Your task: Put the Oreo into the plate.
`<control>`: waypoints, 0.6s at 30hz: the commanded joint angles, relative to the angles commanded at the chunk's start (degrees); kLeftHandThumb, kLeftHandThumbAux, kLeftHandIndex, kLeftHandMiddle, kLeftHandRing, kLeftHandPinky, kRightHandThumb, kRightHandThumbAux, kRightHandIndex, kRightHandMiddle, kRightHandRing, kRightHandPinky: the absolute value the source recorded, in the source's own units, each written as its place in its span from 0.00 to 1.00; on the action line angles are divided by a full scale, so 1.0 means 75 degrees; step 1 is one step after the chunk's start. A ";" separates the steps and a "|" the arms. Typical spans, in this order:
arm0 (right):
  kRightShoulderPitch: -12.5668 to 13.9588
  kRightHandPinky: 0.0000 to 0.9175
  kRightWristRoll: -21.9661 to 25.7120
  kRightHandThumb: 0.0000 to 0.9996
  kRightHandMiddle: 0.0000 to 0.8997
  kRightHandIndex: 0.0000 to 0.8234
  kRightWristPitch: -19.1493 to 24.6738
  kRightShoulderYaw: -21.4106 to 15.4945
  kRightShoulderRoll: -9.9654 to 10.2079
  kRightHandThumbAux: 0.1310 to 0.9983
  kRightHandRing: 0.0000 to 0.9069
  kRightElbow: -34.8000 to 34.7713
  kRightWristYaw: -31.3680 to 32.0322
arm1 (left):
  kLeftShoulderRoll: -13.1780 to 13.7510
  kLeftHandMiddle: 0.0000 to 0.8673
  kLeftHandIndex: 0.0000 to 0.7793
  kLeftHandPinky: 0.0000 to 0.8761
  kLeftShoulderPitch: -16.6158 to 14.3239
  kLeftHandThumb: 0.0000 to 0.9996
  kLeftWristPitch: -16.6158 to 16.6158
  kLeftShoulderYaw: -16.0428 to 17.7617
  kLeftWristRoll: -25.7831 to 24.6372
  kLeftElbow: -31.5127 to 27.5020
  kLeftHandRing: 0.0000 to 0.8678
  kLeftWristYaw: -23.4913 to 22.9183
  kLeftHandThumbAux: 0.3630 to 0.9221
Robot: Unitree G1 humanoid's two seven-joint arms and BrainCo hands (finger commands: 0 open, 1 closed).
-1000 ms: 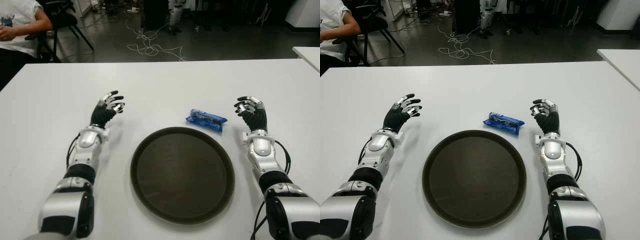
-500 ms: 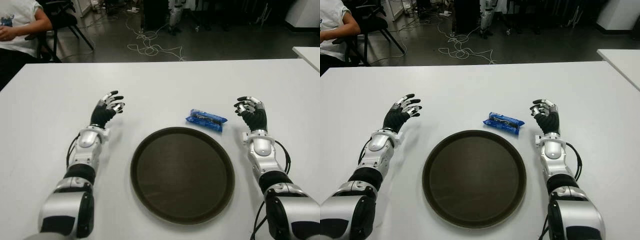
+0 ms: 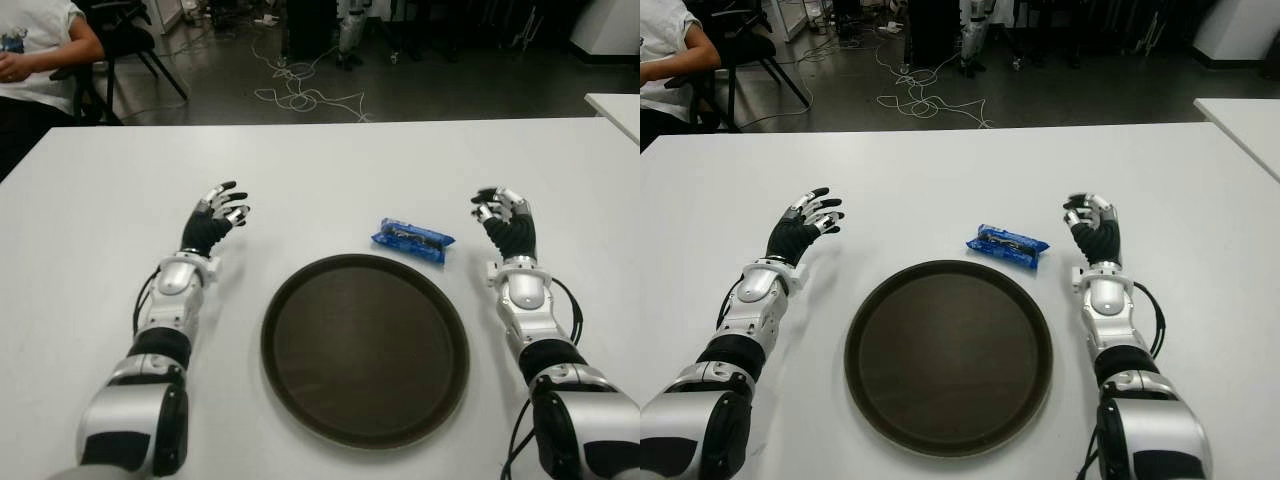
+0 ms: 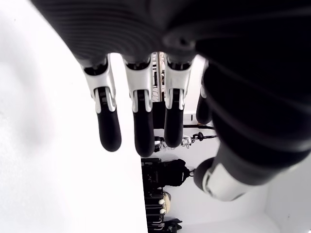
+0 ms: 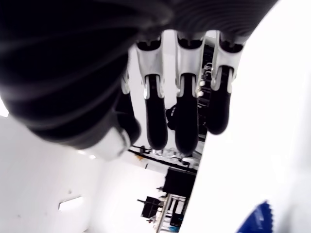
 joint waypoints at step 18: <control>-0.0288 0.01 -0.2183 0.00 0.02 0.01 0.0909 0.1545 -0.0763 0.56 0.01 -0.0829 -0.0644 | -0.0028 0.30 0.24 0.34 -0.0001 0.51 0.0039 0.0057 -0.0060 0.0008 0.32 0.0015 0.73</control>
